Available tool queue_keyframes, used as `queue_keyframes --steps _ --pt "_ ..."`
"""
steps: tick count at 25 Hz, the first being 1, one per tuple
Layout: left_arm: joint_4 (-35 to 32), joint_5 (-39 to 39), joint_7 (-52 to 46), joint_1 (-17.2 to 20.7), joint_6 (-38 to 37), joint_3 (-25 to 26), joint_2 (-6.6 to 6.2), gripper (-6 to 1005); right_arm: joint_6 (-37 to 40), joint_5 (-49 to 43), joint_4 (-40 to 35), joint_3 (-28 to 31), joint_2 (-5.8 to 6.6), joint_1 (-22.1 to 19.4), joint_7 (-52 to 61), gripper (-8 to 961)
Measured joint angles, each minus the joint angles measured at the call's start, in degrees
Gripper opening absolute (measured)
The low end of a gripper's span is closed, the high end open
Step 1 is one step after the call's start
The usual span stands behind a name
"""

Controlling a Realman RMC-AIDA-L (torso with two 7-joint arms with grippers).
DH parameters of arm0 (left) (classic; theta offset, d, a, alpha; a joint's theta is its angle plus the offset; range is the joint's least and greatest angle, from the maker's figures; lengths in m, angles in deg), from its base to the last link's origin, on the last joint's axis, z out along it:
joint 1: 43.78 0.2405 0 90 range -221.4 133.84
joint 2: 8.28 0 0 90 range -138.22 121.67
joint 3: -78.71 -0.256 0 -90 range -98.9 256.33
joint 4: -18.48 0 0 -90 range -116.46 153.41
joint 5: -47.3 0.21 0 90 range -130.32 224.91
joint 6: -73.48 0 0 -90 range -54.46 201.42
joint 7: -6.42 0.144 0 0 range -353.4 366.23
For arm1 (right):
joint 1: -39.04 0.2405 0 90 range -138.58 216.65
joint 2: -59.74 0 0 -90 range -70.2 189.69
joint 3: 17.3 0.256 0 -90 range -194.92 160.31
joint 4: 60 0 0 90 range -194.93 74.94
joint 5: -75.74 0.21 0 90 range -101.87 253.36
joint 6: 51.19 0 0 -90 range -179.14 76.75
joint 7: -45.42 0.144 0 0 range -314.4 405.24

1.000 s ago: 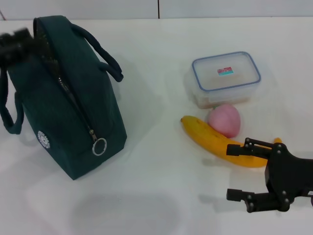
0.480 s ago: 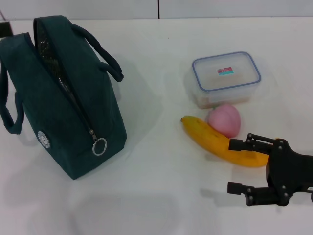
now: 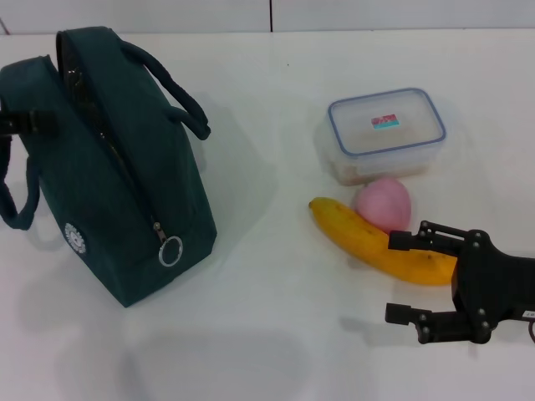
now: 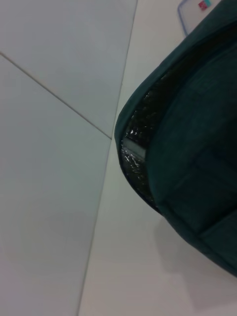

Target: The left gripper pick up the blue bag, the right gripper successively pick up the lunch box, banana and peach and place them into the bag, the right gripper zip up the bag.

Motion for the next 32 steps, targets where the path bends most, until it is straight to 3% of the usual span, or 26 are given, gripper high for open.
queue_keyframes --steps 10,16,22,32 --pt "4.48 0.36 1.60 -2.36 0.28 -0.20 0.03 811 -0.36 0.00 0.11 0.00 0.00 0.14 0.14 853" --pt "5.51 1.14 2.19 -2.50 1.01 -3.56 -0.02 804 -0.42 0.00 0.32 0.00 0.00 0.14 0.24 853" --pt "9.09 2.11 1.38 -4.47 1.10 -3.60 -0.28 607 -0.43 0.00 0.37 0.00 0.00 0.05 0.26 853" --pt "10.55 1.92 1.28 -5.93 1.02 -4.18 -0.28 391 -0.42 0.79 0.11 0.24 0.26 -0.55 0.27 853"
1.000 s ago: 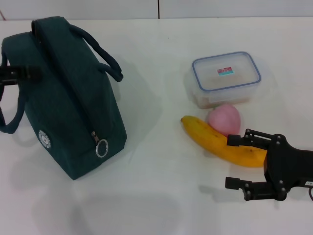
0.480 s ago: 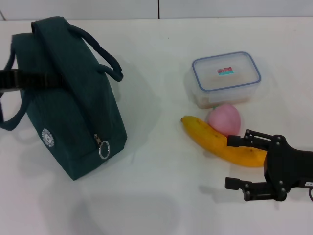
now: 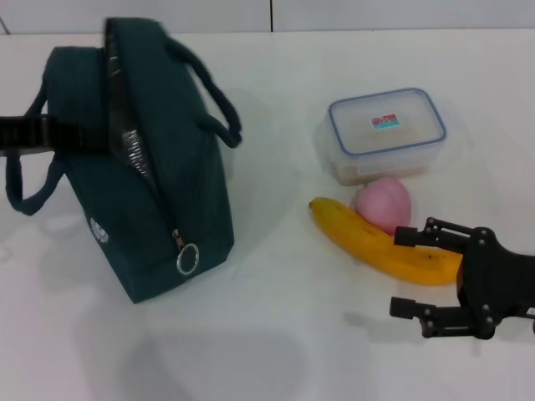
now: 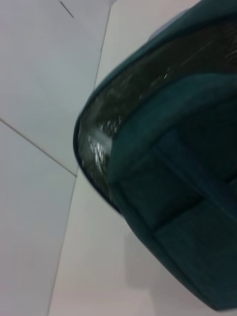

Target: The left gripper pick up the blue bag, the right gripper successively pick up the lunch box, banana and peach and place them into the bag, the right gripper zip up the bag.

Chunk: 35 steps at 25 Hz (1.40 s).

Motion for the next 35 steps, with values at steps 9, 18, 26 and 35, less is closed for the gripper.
queue_keyframes --steps 9,18,26,35 --pt "3.55 -3.10 1.32 -1.32 0.32 0.22 0.05 96 1.26 0.21 -0.21 2.56 1.33 -0.92 0.74 854" --pt "12.77 -5.68 3.82 -4.13 2.23 0.15 0.07 50 2.63 0.27 -0.24 5.55 2.38 -2.11 0.78 853" --pt "15.16 -6.22 4.17 -5.15 4.35 -0.04 0.23 50 2.95 0.27 -0.24 5.75 2.85 -2.36 0.78 853" --pt "23.25 -9.79 6.41 -6.41 6.60 -0.13 0.12 50 -1.78 0.24 0.11 15.05 2.85 -2.63 6.75 852"
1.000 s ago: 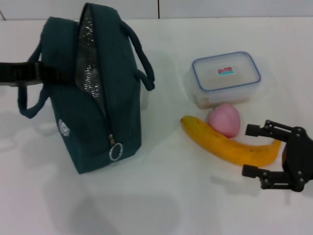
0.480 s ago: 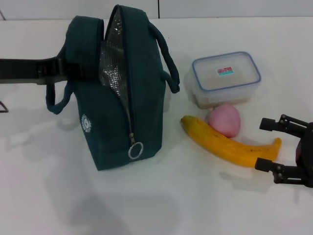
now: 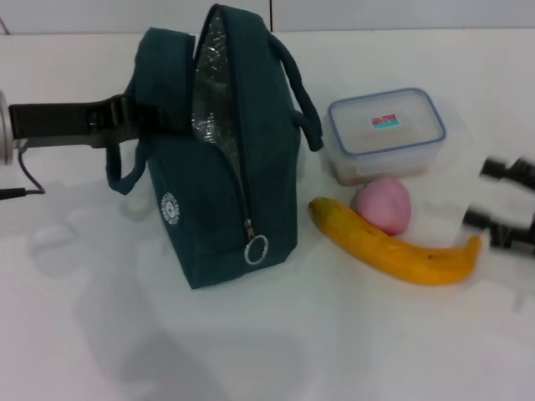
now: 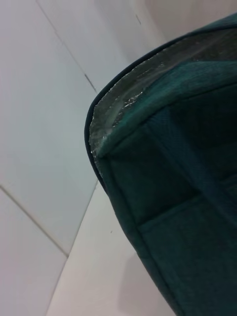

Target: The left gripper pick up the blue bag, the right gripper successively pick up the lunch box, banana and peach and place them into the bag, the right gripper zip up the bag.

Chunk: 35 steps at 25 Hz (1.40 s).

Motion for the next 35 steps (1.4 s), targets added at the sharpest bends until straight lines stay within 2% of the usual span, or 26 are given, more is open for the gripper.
queue_keyframes --steps 5,9,14,28,35 --pt "0.52 -0.08 0.14 -0.24 -0.51 -0.14 0.01 50 -7.75 0.02 0.31 10.12 -0.57 0.36 9.48 851" --pt "0.56 -0.08 0.16 -0.26 -1.57 -0.81 -0.01 50 -13.16 0.23 0.42 13.75 -1.20 1.13 16.19 851" --pt "0.58 -0.18 0.18 -0.37 -4.04 -0.98 0.02 50 -20.01 2.07 1.25 14.44 -2.23 3.20 21.29 851" --pt "0.58 -1.24 0.53 -1.76 -4.87 -2.31 -0.26 50 -35.70 3.73 13.68 14.15 -3.24 12.68 30.29 850" --pt "0.62 -1.34 0.59 -2.44 -4.96 -3.24 -0.26 50 -41.28 3.72 16.59 13.87 -3.78 16.49 30.40 849"
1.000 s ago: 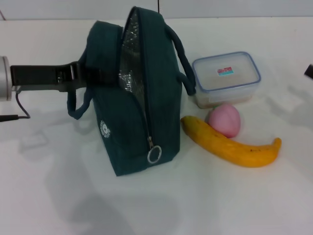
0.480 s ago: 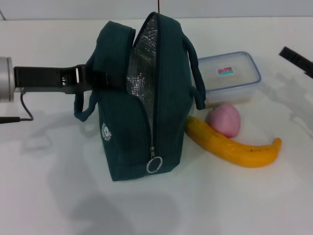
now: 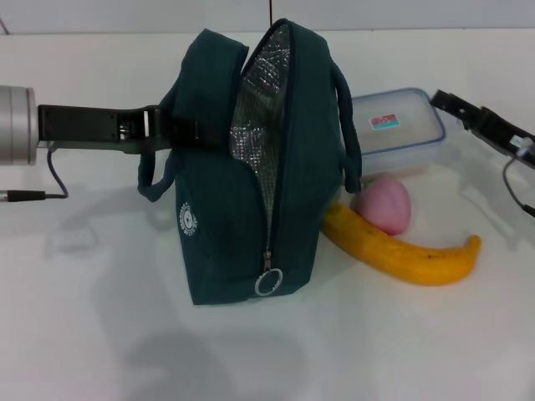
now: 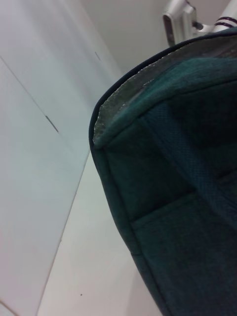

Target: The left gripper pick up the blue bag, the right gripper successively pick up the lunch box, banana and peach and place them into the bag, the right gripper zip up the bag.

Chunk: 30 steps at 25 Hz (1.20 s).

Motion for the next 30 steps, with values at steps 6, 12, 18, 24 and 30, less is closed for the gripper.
queue_keyframes --steps 6,12,18,24,30 --pt "0.06 -0.07 0.03 -0.58 0.09 -0.36 0.00 50 -1.25 0.44 2.05 0.61 -0.02 2.33 0.50 848" --pt "0.06 0.10 0.04 -1.08 0.17 -0.36 -0.12 50 -1.26 0.59 3.21 0.49 -0.14 2.69 1.76 848" --pt "0.05 0.15 0.21 -1.08 0.41 -0.35 -0.34 50 -0.27 0.24 3.62 0.03 -0.13 2.93 3.76 849" --pt "0.22 0.16 0.46 -1.08 0.46 -0.34 -0.39 50 3.59 0.03 3.51 -0.62 0.17 2.35 7.30 846" --pt "0.52 0.06 0.47 -0.92 0.45 -0.27 -0.52 50 5.79 0.36 3.29 -0.40 0.11 0.92 9.02 810"
